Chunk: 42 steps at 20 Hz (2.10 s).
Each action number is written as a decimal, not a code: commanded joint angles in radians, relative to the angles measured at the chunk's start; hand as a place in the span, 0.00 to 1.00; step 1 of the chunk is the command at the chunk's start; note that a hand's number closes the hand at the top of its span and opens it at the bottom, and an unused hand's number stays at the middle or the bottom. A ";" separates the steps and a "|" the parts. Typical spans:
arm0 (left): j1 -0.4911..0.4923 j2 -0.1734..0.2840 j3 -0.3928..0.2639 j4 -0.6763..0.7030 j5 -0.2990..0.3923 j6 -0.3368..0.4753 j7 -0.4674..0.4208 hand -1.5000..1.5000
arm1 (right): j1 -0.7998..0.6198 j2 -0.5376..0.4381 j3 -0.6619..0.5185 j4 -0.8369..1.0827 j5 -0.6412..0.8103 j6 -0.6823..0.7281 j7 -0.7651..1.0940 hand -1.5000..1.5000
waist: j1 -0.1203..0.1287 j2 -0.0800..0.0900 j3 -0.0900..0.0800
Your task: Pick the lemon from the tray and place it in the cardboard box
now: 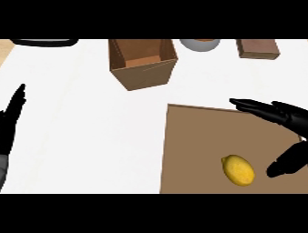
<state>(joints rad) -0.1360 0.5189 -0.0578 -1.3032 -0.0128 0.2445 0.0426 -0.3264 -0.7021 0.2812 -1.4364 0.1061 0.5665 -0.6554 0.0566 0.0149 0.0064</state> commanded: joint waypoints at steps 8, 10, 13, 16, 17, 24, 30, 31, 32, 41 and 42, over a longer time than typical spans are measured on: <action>-0.051 -0.030 -0.013 0.037 -0.044 0.027 0.023 0.50 | -0.207 -0.123 0.326 0.113 0.430 -0.063 -0.254 0.00 | -0.013 -0.001 -0.005; -0.021 -0.048 -0.014 0.022 -0.046 0.037 0.023 0.50 | -0.226 -0.099 0.376 0.116 0.470 -0.078 -0.237 0.00 | -0.023 -0.008 -0.006; 0.009 -0.005 0.016 -0.004 -0.025 -0.011 0.011 0.50 | -0.276 -0.087 0.399 0.205 0.485 -0.067 -0.292 0.00 | -0.022 -0.009 -0.006; -0.007 -0.040 0.028 0.082 -0.037 0.000 -0.040 0.50 | -0.321 0.007 0.447 0.278 0.559 -0.110 -0.241 0.00 | -0.032 -0.008 -0.007; -0.007 -0.014 0.045 0.024 -0.041 -0.001 0.023 0.50 | -0.243 -0.054 0.436 0.179 0.572 -0.130 -0.233 0.00 | -0.049 -0.015 -0.006; 0.076 -0.047 0.065 -0.050 -0.055 -0.001 0.014 0.50 | -0.239 0.021 0.430 0.240 0.630 -0.152 -0.254 0.00 | -0.049 -0.016 -0.006; 0.028 -0.056 0.088 0.066 -0.069 -0.040 -0.040 0.50 | -0.251 0.045 0.422 0.260 0.642 -0.134 -0.286 0.00 | -0.055 -0.014 -0.007; 0.022 -0.041 0.104 0.047 -0.063 -0.045 -0.031 0.50 | -0.210 0.069 0.434 0.234 0.643 -0.157 -0.259 0.00 | -0.056 -0.015 -0.007; 0.036 -0.074 0.045 -0.076 -0.117 0.015 0.075 0.50 | -0.244 0.071 0.437 0.231 0.637 -0.111 -0.241 0.00 | -0.050 -0.017 -0.006; 0.027 -0.058 0.096 -0.053 -0.090 -0.041 0.064 0.50 | -0.175 -0.059 0.445 0.048 0.557 -0.085 -0.307 0.00 | -0.061 -0.018 -0.007; 0.068 -0.050 0.111 -0.058 -0.072 -0.058 0.032 0.50 | -0.199 -0.074 0.422 -0.013 0.512 -0.017 -0.268 0.00 | -0.059 -0.019 -0.007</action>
<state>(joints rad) -0.0891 0.4674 0.0389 -1.3418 -0.0934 0.2010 0.0778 -0.5293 -0.7267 0.7269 -1.3479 0.6679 0.3839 -0.8548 0.0003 -0.0024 -0.0002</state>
